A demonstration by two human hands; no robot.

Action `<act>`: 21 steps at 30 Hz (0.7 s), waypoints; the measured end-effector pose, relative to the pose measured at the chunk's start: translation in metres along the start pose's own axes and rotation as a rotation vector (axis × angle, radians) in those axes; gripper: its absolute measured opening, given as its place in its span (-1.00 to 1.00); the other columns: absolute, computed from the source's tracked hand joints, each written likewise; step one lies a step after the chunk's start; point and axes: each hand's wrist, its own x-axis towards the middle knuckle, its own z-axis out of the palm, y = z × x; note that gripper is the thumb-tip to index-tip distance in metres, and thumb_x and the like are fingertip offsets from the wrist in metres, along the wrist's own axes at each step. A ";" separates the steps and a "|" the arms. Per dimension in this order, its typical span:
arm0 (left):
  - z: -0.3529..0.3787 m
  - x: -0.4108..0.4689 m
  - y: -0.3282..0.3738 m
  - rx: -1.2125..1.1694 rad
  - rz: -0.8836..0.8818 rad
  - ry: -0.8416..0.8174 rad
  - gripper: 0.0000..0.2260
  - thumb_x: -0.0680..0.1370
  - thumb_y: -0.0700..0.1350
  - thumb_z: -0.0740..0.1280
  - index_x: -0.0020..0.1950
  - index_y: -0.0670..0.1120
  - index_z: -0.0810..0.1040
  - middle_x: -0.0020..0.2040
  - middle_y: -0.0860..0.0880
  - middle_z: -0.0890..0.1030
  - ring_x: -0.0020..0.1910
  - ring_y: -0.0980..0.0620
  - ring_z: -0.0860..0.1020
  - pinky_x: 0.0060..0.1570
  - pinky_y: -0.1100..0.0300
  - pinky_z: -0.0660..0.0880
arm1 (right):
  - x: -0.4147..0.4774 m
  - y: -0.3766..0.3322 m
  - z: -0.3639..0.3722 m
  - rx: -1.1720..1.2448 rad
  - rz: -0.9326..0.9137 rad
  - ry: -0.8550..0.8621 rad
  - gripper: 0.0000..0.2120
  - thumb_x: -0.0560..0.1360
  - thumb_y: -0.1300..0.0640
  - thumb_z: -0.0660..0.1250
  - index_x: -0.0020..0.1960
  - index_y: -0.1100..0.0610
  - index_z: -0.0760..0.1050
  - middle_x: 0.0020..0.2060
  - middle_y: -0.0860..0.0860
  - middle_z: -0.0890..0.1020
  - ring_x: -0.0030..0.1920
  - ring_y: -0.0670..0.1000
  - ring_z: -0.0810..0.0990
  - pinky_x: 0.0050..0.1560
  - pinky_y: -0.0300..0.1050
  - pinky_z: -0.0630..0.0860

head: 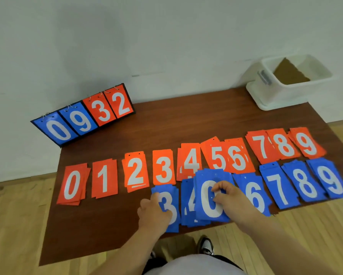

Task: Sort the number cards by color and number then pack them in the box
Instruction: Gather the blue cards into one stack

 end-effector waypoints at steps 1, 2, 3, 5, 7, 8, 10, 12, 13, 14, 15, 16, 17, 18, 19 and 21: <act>0.007 -0.001 0.001 0.076 -0.010 0.034 -0.32 0.53 0.03 0.41 0.57 0.15 0.16 0.20 0.00 0.22 0.24 -0.08 0.34 0.06 0.13 0.46 | 0.000 0.007 -0.007 -0.004 0.008 0.005 -0.84 0.54 0.32 0.25 -0.02 0.09 0.52 -0.25 0.07 0.50 -0.40 0.02 0.30 -0.51 -0.21 0.23; 0.014 -0.001 0.003 0.126 -0.017 0.061 -0.31 0.52 0.03 0.42 0.56 0.16 0.15 0.21 0.00 0.21 0.22 -0.09 0.31 0.06 0.13 0.47 | 0.001 0.013 -0.012 -0.008 0.017 0.006 -0.84 0.54 0.31 0.25 -0.03 0.08 0.52 -0.25 0.08 0.49 -0.39 0.02 0.30 -0.50 -0.19 0.23; 0.019 -0.002 0.006 0.145 -0.029 0.076 -0.30 0.51 0.03 0.43 0.55 0.17 0.14 0.25 -0.02 0.20 0.22 -0.09 0.29 0.07 0.13 0.48 | 0.001 0.018 -0.018 -0.015 0.027 0.007 -0.84 0.54 0.31 0.25 -0.03 0.08 0.52 -0.25 0.09 0.50 -0.39 0.02 0.30 -0.49 -0.18 0.23; 0.027 -0.001 0.011 0.113 -0.061 0.081 -0.29 0.50 0.02 0.46 0.53 0.19 0.14 0.30 -0.04 0.16 0.24 -0.12 0.28 0.03 0.14 0.47 | 0.004 0.026 -0.027 -0.025 0.034 0.000 -0.85 0.54 0.30 0.26 -0.02 0.09 0.52 -0.22 0.07 0.53 -0.37 0.02 0.34 -0.47 -0.19 0.25; 0.032 0.001 0.013 0.051 -0.085 0.078 -0.26 0.48 0.00 0.51 0.53 0.18 0.16 0.29 -0.05 0.15 0.24 -0.13 0.35 -0.02 0.17 0.46 | 0.006 0.033 -0.035 -0.040 0.031 -0.013 -0.86 0.55 0.29 0.26 -0.02 0.09 0.52 -0.15 0.02 0.56 -0.32 0.04 0.40 -0.45 -0.20 0.28; 0.033 0.003 0.012 0.018 -0.088 0.080 -0.24 0.47 -0.01 0.53 0.54 0.16 0.18 0.26 -0.04 0.16 0.21 -0.12 0.41 -0.03 0.19 0.48 | 0.008 0.036 -0.039 -0.044 0.031 -0.024 -0.87 0.55 0.28 0.27 -0.02 0.08 0.52 -0.11 0.01 0.57 -0.30 0.04 0.41 -0.44 -0.19 0.29; 0.034 0.006 0.009 -0.036 -0.086 0.077 -0.24 0.47 -0.05 0.54 0.55 0.15 0.20 0.21 -0.02 0.19 0.08 -0.07 0.50 -0.10 0.22 0.51 | 0.011 0.040 -0.044 -0.052 0.030 -0.048 -0.88 0.56 0.27 0.27 -0.03 0.07 0.51 -0.07 -0.03 0.58 -0.29 0.06 0.42 -0.44 -0.18 0.30; 0.035 0.007 0.006 -0.085 -0.090 0.076 -0.27 0.49 -0.11 0.52 0.55 0.14 0.22 0.25 -0.05 0.25 -0.07 -0.02 0.54 -0.24 0.25 0.51 | 0.013 0.043 -0.049 -0.057 0.036 -0.064 -0.88 0.57 0.26 0.27 -0.03 0.06 0.51 -0.04 -0.04 0.59 -0.26 0.07 0.47 -0.41 -0.16 0.33; 0.036 0.007 0.004 -0.109 -0.097 0.084 -0.29 0.50 -0.14 0.51 0.54 0.13 0.23 0.29 -0.08 0.30 -0.13 0.01 0.53 -0.31 0.27 0.48 | 0.014 0.044 -0.051 -0.058 0.037 -0.071 -0.88 0.58 0.25 0.27 -0.03 0.05 0.52 -0.04 -0.01 0.60 -0.24 0.07 0.50 -0.39 -0.15 0.35; 0.037 0.006 0.003 -0.126 -0.102 0.097 -0.30 0.50 -0.16 0.51 0.54 0.12 0.24 0.32 -0.09 0.34 -0.15 0.03 0.52 -0.36 0.29 0.44 | 0.014 0.044 -0.052 -0.061 0.038 -0.077 -0.88 0.58 0.24 0.28 -0.03 0.05 0.52 -0.03 0.02 0.60 -0.23 0.08 0.52 -0.38 -0.14 0.36; 0.039 0.005 0.002 -0.133 -0.099 0.109 -0.30 0.50 -0.17 0.51 0.54 0.12 0.26 0.35 -0.09 0.39 -0.13 0.04 0.52 -0.37 0.29 0.43 | 0.015 0.044 -0.053 -0.063 0.038 -0.081 -0.88 0.58 0.24 0.28 -0.03 0.04 0.52 -0.02 0.03 0.60 -0.21 0.08 0.55 -0.37 -0.13 0.38; 0.040 0.004 0.001 -0.140 -0.094 0.122 -0.31 0.50 -0.17 0.51 0.53 0.11 0.27 0.36 -0.07 0.44 -0.08 0.02 0.54 -0.34 0.27 0.46 | 0.015 0.044 -0.054 -0.065 0.040 -0.082 -0.89 0.59 0.23 0.28 -0.02 0.04 0.53 -0.01 0.03 0.60 -0.18 0.08 0.58 -0.35 -0.13 0.40; 0.042 0.002 0.001 -0.144 -0.094 0.136 -0.32 0.49 -0.17 0.51 0.51 0.11 0.28 0.35 -0.04 0.47 -0.01 -0.01 0.57 -0.28 0.22 0.52 | 0.015 0.043 -0.054 -0.065 0.040 -0.082 -0.89 0.59 0.23 0.29 -0.02 0.04 0.53 0.00 0.03 0.60 -0.15 0.07 0.60 -0.34 -0.13 0.42; 0.044 0.001 0.002 -0.141 -0.101 0.152 -0.33 0.49 -0.16 0.51 0.50 0.12 0.28 0.34 -0.02 0.50 0.05 -0.05 0.58 -0.19 0.15 0.58 | 0.014 0.043 -0.054 -0.065 0.038 -0.084 -0.89 0.59 0.22 0.29 -0.02 0.03 0.53 0.00 0.02 0.60 -0.12 0.07 0.61 -0.33 -0.13 0.44; 0.046 -0.001 0.003 -0.127 -0.109 0.169 -0.35 0.49 -0.17 0.51 0.48 0.12 0.29 0.32 -0.01 0.51 0.10 -0.07 0.58 -0.11 0.09 0.62 | 0.013 0.043 -0.054 -0.061 0.035 -0.085 -0.89 0.59 0.22 0.29 -0.01 0.03 0.53 0.01 0.01 0.60 -0.10 0.06 0.62 -0.32 -0.13 0.46; 0.048 -0.003 0.005 -0.102 -0.103 0.200 -0.37 0.49 -0.20 0.49 0.46 0.11 0.30 0.25 -0.01 0.52 0.12 -0.08 0.58 -0.05 0.05 0.65 | 0.011 0.043 -0.052 -0.048 0.030 -0.086 -0.89 0.59 0.23 0.29 0.00 0.04 0.54 0.02 0.01 0.60 -0.08 0.07 0.63 -0.31 -0.14 0.48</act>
